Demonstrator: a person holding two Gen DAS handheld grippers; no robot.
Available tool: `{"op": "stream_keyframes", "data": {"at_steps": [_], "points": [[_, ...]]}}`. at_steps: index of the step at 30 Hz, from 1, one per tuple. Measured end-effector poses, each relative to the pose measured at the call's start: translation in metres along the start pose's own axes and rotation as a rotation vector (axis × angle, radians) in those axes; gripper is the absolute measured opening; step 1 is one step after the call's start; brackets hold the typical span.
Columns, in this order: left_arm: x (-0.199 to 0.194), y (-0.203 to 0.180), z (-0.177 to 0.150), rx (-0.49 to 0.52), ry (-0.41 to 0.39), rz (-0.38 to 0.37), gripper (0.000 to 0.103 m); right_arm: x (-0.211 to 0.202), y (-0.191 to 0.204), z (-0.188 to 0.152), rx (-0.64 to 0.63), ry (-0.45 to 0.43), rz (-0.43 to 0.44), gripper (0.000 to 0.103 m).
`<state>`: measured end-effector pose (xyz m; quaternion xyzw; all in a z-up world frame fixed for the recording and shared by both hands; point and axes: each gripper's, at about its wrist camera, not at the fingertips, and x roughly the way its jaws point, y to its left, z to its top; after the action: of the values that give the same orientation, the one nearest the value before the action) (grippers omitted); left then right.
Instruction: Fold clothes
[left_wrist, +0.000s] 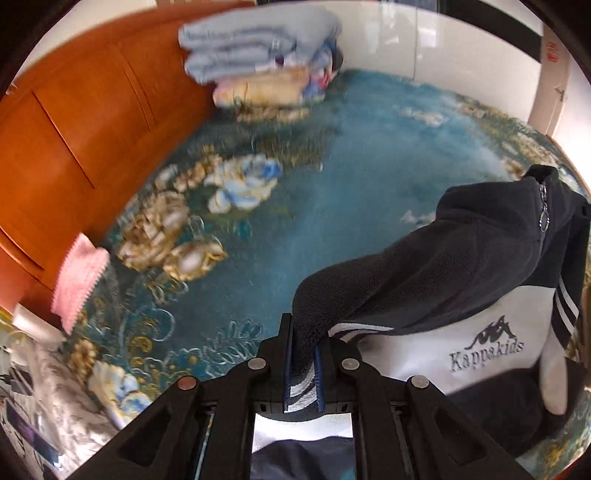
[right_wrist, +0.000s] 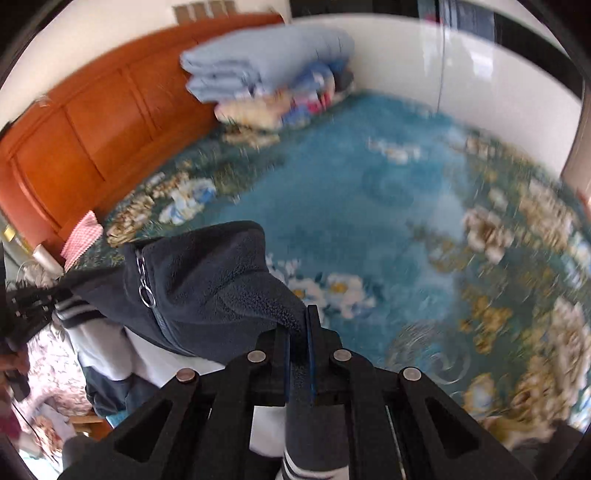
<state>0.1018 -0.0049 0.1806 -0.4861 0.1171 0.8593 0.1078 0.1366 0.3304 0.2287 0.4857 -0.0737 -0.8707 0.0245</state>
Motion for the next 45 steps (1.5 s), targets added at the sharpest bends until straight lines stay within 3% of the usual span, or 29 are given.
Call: {"op": "stream_keyframes", "data": {"at_steps": [4, 9, 11, 15, 21, 26, 30, 32, 34, 38, 40, 45], "points": [[0.051, 0.003, 0.028, 0.007, 0.028, 0.003, 0.010, 0.065, -0.011, 0.016, 0.042, 0.066, -0.012, 0.007], [0.114, 0.007, 0.066, 0.023, 0.058, 0.006, 0.010, 0.113, -0.017, 0.047, 0.037, 0.049, -0.054, 0.007], [0.140, 0.009, 0.080, 0.031, 0.074, 0.008, 0.010, 0.142, -0.019, 0.048, 0.033, 0.088, -0.075, 0.007], [0.194, 0.000, 0.068, 0.080, 0.165, -0.004, 0.011, 0.195, -0.023, 0.041, 0.032, 0.173, -0.107, 0.007], [0.210, 0.006, 0.057, 0.053, 0.166, -0.069, 0.011, 0.235, -0.036, 0.018, 0.072, 0.228, -0.105, 0.007], [0.204, 0.009, 0.056, 0.025, 0.173, -0.104, 0.016, 0.235, -0.033, 0.017, 0.073, 0.225, -0.123, 0.007], [0.182, 0.030, 0.057, -0.083, 0.183, -0.170, 0.055, 0.217, -0.030, 0.021, 0.076, 0.220, -0.124, 0.011], [0.164, 0.042, 0.055, -0.115, 0.170, -0.199, 0.057, 0.201, -0.030, 0.023, 0.084, 0.209, -0.128, 0.033], [0.142, 0.055, 0.048, -0.118, 0.156, -0.186, 0.060, 0.175, -0.032, 0.022, 0.112, 0.167, -0.108, 0.046], [0.116, 0.082, 0.015, -0.140, 0.178, -0.125, 0.061, 0.122, -0.034, 0.011, 0.168, 0.087, -0.031, 0.049], [0.117, 0.093, -0.011, -0.197, 0.207, -0.099, 0.061, 0.105, -0.030, -0.001, 0.165, 0.069, -0.014, 0.049], [0.124, 0.119, -0.068, -0.346, 0.289, -0.056, 0.060, 0.090, -0.016, -0.030, 0.144, 0.092, -0.001, 0.049]]}}
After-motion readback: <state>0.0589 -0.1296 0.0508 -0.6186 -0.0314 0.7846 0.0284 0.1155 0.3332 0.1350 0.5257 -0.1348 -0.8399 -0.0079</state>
